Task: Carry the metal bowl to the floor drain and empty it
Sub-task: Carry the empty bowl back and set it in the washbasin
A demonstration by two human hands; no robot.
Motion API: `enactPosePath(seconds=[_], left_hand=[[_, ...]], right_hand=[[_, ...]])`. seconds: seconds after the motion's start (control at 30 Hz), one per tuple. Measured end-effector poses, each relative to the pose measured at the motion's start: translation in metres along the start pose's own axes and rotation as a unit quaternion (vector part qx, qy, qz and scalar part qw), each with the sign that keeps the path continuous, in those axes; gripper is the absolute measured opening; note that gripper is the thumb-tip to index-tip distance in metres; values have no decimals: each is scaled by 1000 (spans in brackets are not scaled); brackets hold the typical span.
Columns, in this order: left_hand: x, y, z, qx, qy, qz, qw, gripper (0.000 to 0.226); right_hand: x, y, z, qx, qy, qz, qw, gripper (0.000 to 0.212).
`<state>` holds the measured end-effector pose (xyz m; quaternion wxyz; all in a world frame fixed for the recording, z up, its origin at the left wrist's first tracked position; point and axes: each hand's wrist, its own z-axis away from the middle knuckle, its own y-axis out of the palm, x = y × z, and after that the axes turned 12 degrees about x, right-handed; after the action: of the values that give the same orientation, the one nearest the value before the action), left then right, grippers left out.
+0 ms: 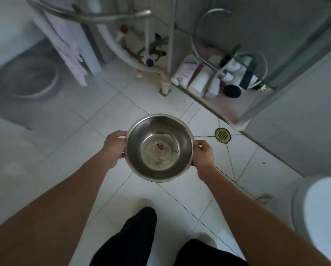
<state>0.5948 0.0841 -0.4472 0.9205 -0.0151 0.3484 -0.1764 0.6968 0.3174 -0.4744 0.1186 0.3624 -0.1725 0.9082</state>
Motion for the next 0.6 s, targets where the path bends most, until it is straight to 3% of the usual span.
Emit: enactPosePath(seconds=[0.4,0.6], left_hand=[[-146,-224,303,-146,39,140,978,32],[-206,-282,375,-171,76,156,970,25]], right_hand=[[274,98,251,156,-92,70,981,20],[366,117,321,180,-118,94,972,19]])
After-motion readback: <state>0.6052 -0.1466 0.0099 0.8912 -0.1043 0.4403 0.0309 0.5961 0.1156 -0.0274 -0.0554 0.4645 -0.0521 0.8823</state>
